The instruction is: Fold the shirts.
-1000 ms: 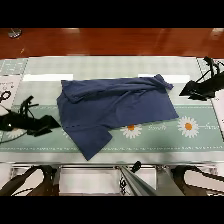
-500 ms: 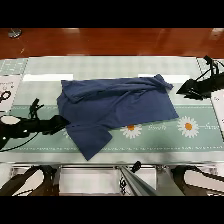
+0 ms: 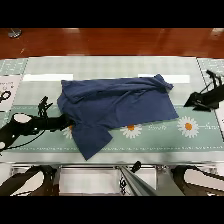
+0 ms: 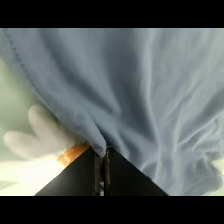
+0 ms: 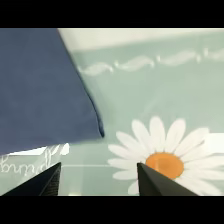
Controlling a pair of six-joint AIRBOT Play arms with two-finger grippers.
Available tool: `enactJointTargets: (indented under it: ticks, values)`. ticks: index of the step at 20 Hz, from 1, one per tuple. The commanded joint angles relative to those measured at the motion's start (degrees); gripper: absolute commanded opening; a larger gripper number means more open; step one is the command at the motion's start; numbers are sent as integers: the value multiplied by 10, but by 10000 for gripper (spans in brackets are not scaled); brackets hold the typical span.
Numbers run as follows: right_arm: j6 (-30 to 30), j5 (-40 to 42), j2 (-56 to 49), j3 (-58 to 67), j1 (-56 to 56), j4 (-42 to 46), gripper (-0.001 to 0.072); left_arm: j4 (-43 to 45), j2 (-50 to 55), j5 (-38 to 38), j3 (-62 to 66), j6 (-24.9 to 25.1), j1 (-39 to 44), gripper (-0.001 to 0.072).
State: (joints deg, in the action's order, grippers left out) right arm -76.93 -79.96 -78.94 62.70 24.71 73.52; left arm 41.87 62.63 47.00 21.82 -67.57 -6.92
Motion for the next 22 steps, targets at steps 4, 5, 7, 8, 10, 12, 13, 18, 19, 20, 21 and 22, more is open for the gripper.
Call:
enactJointTargets:
  ticks: [4, 5, 7, 8, 10, 12, 13, 18, 19, 20, 21, 22]
  values:
    - [26, 88, 0, -124, 29, -71, 537, -10, -76, 28, 1, 4, 1, 19]
    - [24, 111, -1, -133, 21, -82, 537, -10, -83, 30, 1, 3, 0, 19]
    - [16, 150, -1, -145, -3, -91, 537, -12, -89, 32, 1, 2, 1, 19]
    - [8, 165, -1, -151, -19, -92, 536, -19, -89, 32, 1, 3, 0, 19]
    - [-10, 193, -1, -154, -53, -92, 436, -44, -89, 25, 1, 3, 0, 20]
    - [-20, 223, -1, -154, -82, -102, 126, -55, -89, 4, 6, 3, 0, 19]
    - [-22, 235, -1, -152, -90, -105, 50, -55, -89, -5, 12, 3, 0, 19]
    - [-3, 195, 50, -63, -91, -110, 37, -55, -128, 2, 108, 16, 0, 17]
    - [19, 184, 82, -30, -91, -113, 36, -55, -158, 1, 141, 16, 0, 17]
    - [43, 180, 123, 10, -91, -123, 36, -55, -195, 0, 187, 16, 0, 17]
    - [49, 183, 169, 55, -91, -130, 36, -55, -235, -1, 242, 16, 0, 17]
    - [53, 197, 214, 100, -91, -132, 37, -54, -270, -5, 298, 16, 0, 17]
